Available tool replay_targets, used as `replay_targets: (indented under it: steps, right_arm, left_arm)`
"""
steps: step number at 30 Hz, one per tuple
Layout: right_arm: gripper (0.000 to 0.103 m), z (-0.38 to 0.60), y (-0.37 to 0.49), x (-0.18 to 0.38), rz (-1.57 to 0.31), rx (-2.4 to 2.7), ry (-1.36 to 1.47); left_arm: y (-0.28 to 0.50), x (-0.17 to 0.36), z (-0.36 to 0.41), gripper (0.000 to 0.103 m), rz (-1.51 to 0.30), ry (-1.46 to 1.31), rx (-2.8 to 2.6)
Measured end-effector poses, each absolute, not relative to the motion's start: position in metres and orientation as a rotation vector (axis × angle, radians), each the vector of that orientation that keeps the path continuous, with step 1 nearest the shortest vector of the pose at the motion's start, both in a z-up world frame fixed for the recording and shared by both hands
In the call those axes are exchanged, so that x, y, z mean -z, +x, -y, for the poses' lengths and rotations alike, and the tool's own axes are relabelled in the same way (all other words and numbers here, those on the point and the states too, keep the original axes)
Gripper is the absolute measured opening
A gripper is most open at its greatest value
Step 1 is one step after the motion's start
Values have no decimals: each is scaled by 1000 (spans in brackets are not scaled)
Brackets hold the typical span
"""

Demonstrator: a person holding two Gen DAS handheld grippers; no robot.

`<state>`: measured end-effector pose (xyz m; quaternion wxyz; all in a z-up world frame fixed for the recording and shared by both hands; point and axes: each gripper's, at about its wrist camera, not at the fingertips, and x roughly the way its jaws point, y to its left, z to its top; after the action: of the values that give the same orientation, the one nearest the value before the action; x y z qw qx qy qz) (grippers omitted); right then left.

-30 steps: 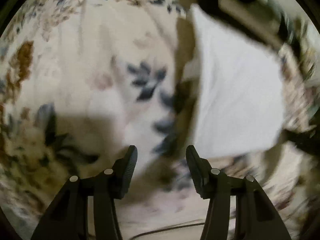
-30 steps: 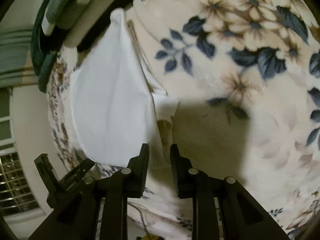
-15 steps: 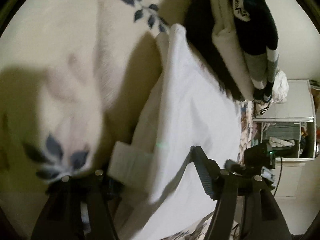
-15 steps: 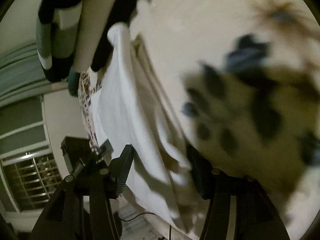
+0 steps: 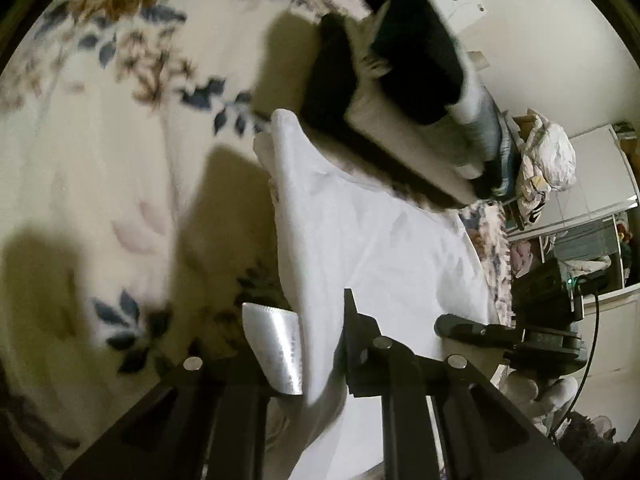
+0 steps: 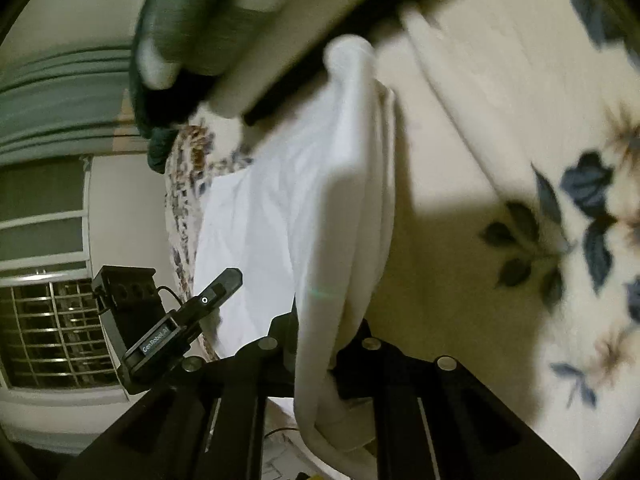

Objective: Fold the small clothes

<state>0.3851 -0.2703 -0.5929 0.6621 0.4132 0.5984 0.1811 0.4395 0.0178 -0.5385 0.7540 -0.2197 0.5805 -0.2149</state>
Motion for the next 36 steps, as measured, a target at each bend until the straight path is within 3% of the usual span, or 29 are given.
replay_targets:
  steps: [12, 18, 22, 27, 33, 36]
  right_arm:
    - [10, 305, 413, 424, -1175, -469, 840]
    - [10, 344, 480, 373, -1085, -452, 805]
    - [10, 363, 534, 372, -1064, -448, 807]
    - [10, 383, 596, 414, -1103, -439, 807]
    - [11, 390, 623, 455, -1185, -416, 730]
    - [21, 386, 625, 451, -1213, -373, 643]
  left_arm:
    - [466, 408, 0, 12, -1114, -433, 500]
    - [535, 373, 27, 12, -1035, -417, 497]
    - [595, 380, 50, 12, -1015, -402, 490]
    - [648, 416, 71, 12, -1037, -351, 469]
    - [662, 448, 85, 16, -1083, -293, 412]
    - [653, 441, 90, 24, -1069, -229, 351]
